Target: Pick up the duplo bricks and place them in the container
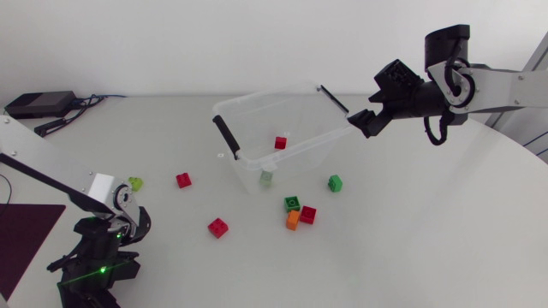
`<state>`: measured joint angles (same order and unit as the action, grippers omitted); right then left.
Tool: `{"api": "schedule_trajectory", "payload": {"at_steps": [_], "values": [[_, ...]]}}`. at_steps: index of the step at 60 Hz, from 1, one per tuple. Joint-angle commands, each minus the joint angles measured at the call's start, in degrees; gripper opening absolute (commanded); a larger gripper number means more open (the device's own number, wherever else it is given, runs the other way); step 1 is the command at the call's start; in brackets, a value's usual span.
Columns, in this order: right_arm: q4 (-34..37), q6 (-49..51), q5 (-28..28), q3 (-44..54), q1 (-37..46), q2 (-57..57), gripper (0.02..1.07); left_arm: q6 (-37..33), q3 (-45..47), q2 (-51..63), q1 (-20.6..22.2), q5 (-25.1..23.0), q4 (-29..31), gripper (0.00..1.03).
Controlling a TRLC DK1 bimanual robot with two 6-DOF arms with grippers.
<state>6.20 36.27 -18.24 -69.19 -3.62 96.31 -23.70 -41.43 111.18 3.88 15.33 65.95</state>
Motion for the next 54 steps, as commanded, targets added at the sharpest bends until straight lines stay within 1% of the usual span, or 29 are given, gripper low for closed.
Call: {"api": "schedule_trajectory", "payload": {"at_steps": [1,12,17,30,41,47,50,54], "values": [[0.48,0.73,-0.39,1.86,-0.07,-1.39,1.02,1.29,0.74,0.97,-0.72,-0.22,-1.71,0.28],[0.48,-0.41,-0.39,2.22,-0.16,-3.32,1.02,0.85,-1.64,-2.28,-1.42,-0.48,-1.79,0.26],[0.48,-0.94,-0.39,2.22,-0.07,-4.73,1.02,-0.03,-3.31,-5.09,-0.89,-1.89,-1.62,0.25],[0.75,-3.05,-0.39,1.78,-0.07,-9.04,1.02,-1.96,-9.99,-10.63,-0.36,-3.64,-0.04,0.25],[3.47,-3.84,-0.39,1.51,0.1,-14.84,1.02,-3.28,-20.09,-15.99,0.16,-5.93,1.28,0.25],[4.97,-4.1,-0.48,3.45,-0.16,-18.09,1.02,-3.54,-25.19,-17.48,1.48,-8.65,1.37,0.25],[6.11,-4.19,-0.83,4.68,-0.43,-19.85,1.02,-3.45,-28.97,-18.36,3.42,-10.59,0.93,0.25],[7.34,-4.19,-1.62,6.35,-0.51,-21.87,1.02,-3.37,-33.19,-18.36,4.73,-12.52,0.05,0.25]]}}
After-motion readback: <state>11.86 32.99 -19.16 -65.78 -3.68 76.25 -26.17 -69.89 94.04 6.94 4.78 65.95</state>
